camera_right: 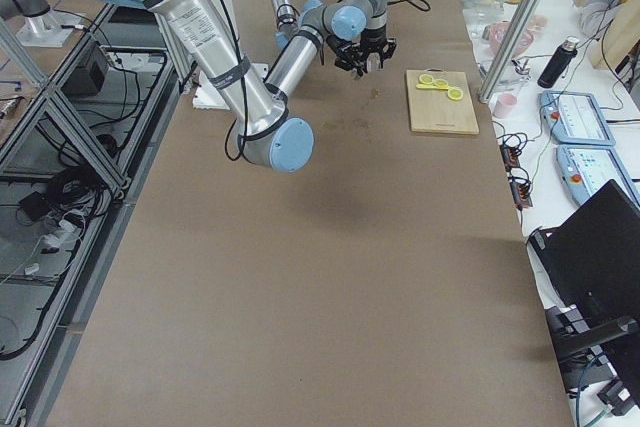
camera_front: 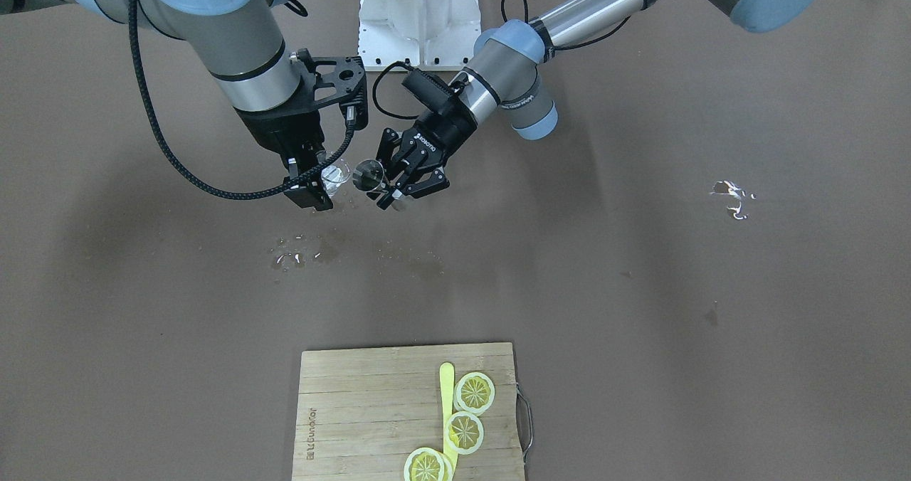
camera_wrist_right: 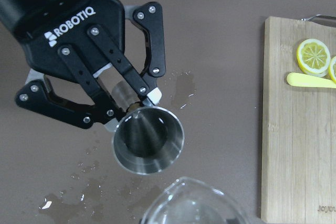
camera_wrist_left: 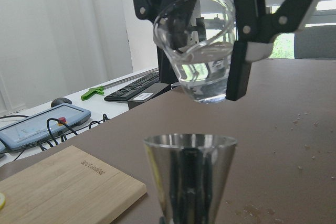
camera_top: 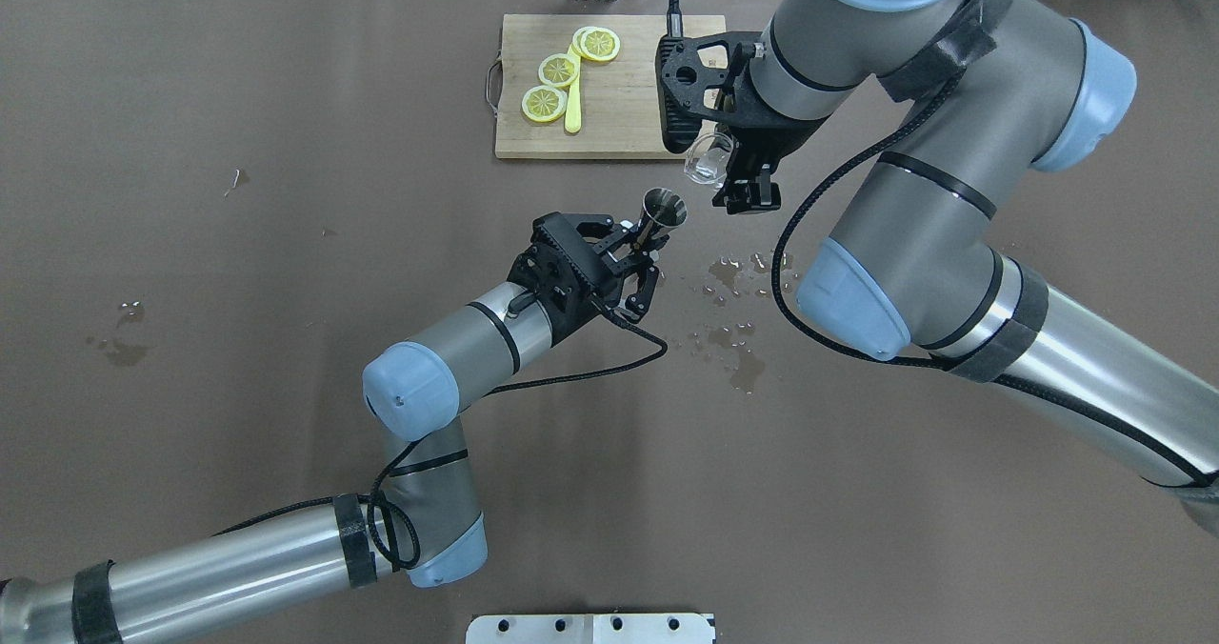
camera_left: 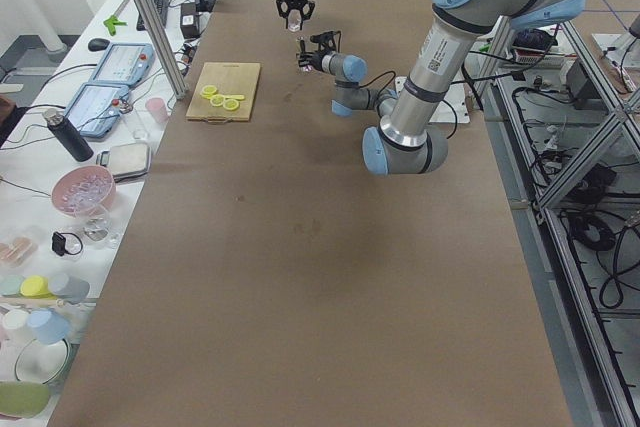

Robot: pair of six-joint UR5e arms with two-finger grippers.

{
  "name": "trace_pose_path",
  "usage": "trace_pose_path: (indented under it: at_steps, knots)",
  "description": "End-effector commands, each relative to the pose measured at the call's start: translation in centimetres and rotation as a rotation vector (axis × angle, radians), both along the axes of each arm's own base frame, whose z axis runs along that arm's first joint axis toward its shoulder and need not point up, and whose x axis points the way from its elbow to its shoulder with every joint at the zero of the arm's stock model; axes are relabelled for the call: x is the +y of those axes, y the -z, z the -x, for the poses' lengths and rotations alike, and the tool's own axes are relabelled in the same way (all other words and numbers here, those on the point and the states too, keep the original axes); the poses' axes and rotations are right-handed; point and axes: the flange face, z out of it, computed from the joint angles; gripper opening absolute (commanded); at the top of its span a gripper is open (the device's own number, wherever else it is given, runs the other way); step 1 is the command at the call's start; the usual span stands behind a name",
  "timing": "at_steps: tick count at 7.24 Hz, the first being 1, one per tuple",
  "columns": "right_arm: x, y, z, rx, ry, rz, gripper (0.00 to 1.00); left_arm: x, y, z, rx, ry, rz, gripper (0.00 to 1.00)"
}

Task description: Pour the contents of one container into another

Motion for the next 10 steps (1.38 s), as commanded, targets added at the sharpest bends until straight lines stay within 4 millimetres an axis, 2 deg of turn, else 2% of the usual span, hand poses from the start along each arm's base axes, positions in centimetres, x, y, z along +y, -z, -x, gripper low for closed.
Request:
trace_pose_path:
  at_steps: [1, 3, 10]
  knots:
    - [-0.1, 0.2, 0.6, 0.029, -0.006, -0.003, 0.00, 0.0, 0.0, 0.0, -0.001, 0.001, 0.001, 0.00]
    - [-0.3, 1.3, 0.5, 0.074, 0.008, -0.029, 0.00, 0.1, 0.0, -0.1, -0.001, 0.000, 0.001, 0.00]
    - [0.1, 2.3, 1.3, 0.145, 0.002, -0.064, 0.00, 0.0, -0.2, 0.0, -0.005, 0.002, -0.002, 0.00]
